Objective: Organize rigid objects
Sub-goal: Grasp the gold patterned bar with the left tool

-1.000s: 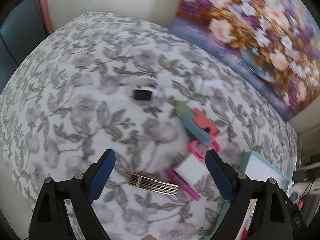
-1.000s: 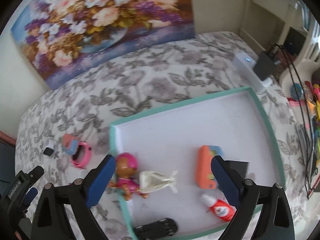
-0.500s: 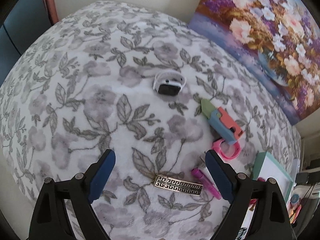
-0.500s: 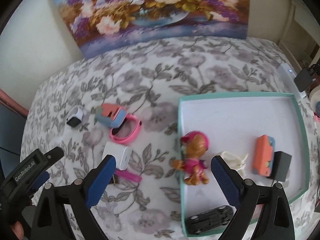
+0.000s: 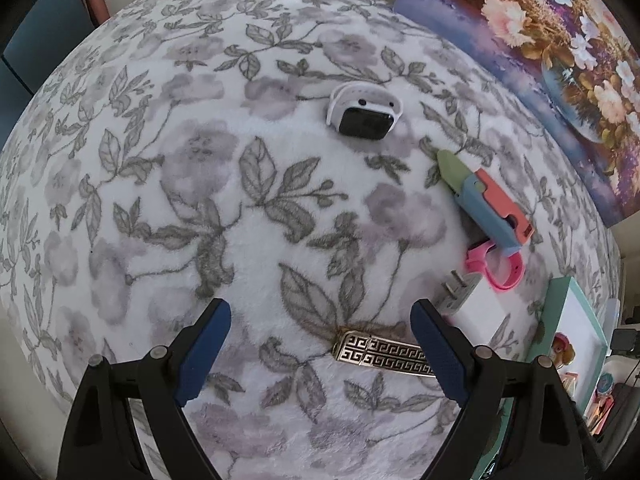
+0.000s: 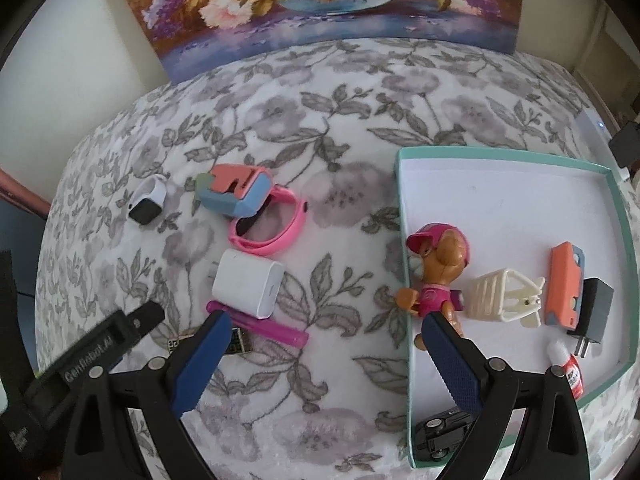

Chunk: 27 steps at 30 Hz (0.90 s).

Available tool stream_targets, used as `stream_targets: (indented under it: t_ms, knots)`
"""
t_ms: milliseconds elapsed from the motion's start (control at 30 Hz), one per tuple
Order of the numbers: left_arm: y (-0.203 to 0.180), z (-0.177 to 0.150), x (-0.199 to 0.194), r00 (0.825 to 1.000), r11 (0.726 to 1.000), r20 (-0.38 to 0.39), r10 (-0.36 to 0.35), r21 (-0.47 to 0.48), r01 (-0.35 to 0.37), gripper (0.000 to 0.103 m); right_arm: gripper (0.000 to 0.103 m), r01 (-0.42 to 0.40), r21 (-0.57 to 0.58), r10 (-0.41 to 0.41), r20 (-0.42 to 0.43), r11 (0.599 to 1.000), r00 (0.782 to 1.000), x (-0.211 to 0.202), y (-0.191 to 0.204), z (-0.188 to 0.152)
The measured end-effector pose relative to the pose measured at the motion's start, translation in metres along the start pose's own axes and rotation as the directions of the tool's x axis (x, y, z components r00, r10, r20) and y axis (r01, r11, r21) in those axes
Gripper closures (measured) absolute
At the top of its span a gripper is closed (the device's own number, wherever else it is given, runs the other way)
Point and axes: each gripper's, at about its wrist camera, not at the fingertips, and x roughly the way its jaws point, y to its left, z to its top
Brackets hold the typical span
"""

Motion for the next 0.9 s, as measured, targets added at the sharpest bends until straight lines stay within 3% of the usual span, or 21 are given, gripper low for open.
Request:
stream_targets:
  t_ms: [600,900]
  knots:
    - [-0.047,-0.017,0.017,0.997,0.980,-0.074,-0.017,0.197,0.032,0.011,0.005,0.038,0.060,-0.039,0.021,0.997,0.999,-0.007,-0.027,0.007]
    - [-0.077,-0.028,0.032,0.996,0.968,-0.089,0.018,0.251,0.005,0.012,0.005,0.043,0.064,-0.044,0.014,0.997,0.999,-0.006,-0.029,0.007]
